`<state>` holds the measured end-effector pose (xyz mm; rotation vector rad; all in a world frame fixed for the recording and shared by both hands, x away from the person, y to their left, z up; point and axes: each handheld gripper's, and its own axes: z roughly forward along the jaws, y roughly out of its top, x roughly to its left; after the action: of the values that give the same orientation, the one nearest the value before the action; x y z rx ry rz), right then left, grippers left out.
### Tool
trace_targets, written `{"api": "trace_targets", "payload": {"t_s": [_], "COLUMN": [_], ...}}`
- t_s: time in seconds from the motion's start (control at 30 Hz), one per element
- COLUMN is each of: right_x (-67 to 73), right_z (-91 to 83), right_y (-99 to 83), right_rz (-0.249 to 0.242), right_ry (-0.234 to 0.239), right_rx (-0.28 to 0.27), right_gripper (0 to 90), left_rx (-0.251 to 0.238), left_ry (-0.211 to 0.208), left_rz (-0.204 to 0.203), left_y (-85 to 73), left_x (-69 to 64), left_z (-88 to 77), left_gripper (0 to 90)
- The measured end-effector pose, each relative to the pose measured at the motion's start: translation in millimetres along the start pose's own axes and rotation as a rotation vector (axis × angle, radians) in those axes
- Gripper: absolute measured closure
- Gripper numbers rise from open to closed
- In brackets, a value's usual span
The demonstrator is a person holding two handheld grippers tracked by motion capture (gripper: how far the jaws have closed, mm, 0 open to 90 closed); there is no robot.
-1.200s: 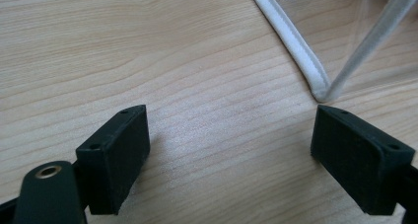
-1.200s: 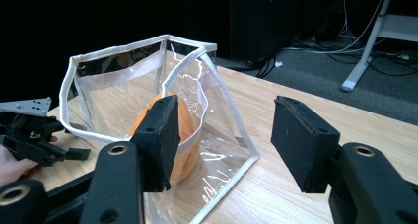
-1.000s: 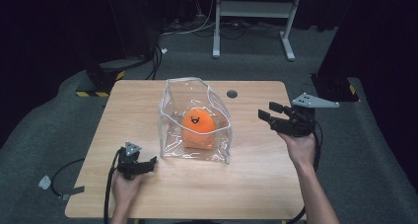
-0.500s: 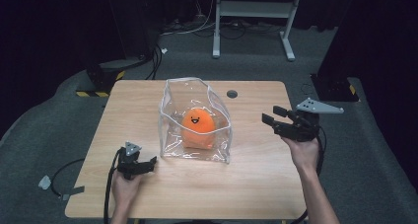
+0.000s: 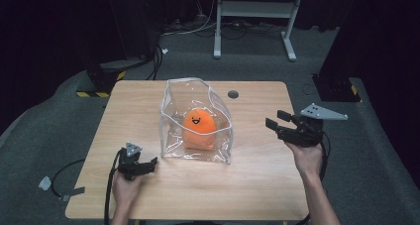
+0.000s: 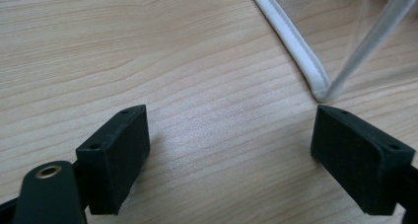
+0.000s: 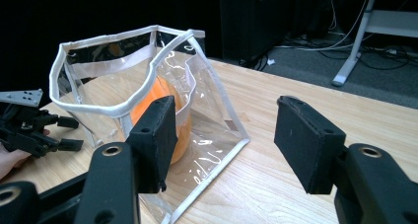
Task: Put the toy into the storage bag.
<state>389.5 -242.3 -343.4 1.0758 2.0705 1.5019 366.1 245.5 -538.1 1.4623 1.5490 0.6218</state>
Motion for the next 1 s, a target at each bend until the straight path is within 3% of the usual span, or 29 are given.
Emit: {"api": "trace_targets", "payload": {"t_s": [1.0], "right_x": [-2.7], "right_z": [-5.4], "right_y": [-25.1], "right_rz": [0.018], "right_ry": [-0.009], "right_rx": [-0.015], "right_gripper": [39.1], "left_rx": [0.0], "left_ry": [0.0], "left_rz": [-0.001], "left_y": [0.0], "left_x": [0.0], "left_z": [0.0], "left_gripper": [15.1]}}
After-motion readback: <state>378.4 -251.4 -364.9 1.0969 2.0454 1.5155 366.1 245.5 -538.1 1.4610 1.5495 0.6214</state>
